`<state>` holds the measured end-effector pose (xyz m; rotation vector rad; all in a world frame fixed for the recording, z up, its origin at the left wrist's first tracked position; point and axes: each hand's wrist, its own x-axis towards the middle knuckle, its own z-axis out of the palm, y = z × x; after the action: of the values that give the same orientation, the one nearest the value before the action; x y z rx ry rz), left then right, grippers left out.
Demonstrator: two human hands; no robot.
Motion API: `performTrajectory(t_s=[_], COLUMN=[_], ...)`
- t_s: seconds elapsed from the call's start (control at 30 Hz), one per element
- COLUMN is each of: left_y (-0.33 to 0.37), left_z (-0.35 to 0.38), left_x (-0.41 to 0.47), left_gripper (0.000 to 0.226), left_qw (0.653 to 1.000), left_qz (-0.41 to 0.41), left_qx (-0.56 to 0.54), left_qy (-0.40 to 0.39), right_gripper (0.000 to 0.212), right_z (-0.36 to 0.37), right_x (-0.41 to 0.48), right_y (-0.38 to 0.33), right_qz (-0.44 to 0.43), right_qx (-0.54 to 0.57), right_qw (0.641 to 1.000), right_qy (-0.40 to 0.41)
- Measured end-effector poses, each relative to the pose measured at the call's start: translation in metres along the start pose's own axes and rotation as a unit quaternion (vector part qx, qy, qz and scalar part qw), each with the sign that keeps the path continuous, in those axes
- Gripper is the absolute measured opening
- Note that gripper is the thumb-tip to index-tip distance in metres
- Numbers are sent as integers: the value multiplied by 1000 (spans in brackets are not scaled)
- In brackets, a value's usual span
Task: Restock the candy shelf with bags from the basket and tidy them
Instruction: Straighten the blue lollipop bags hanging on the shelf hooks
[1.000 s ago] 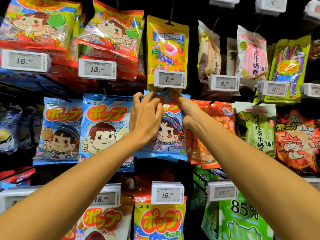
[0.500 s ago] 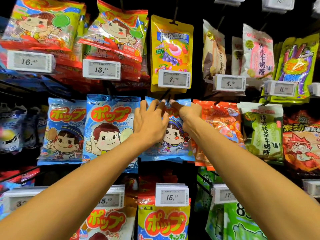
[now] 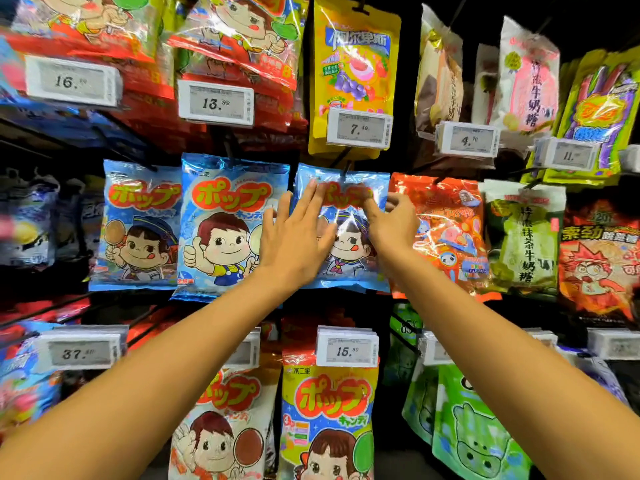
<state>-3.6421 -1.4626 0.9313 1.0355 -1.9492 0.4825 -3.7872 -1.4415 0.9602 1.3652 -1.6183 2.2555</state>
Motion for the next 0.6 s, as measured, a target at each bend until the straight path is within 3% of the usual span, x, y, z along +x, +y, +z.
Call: performTrajectory(t_s=[0.13,0.3,0.4,0.47,0.6], left_y=[-9,-20,-32,-38,-61], left_z=[-13,-36,-48,-50,-25], left_x=[-28,-86,-136,-178,-287], left_gripper=[60,41,28,22,18], left_qw=[999,967,944,928,896], left_qz=[10,42,45,40,-17], left_qx=[-42,-249,-325,-370,-419], left_qy=[1,29,19,-13,-150], right_gripper=[50,26,19,24,22], right_z=[-20,-40,-49,-54,-50], right_x=[-35,-100,-152,-192,-299], right_y=[7,20,35,46,100], right_qz=[-29,-80,-58,-40,63], right_qx=[21,-57,-22,-10,-58], right_qw=[999,993,996,999,996], right_qy=[-11,58,60,34,-35])
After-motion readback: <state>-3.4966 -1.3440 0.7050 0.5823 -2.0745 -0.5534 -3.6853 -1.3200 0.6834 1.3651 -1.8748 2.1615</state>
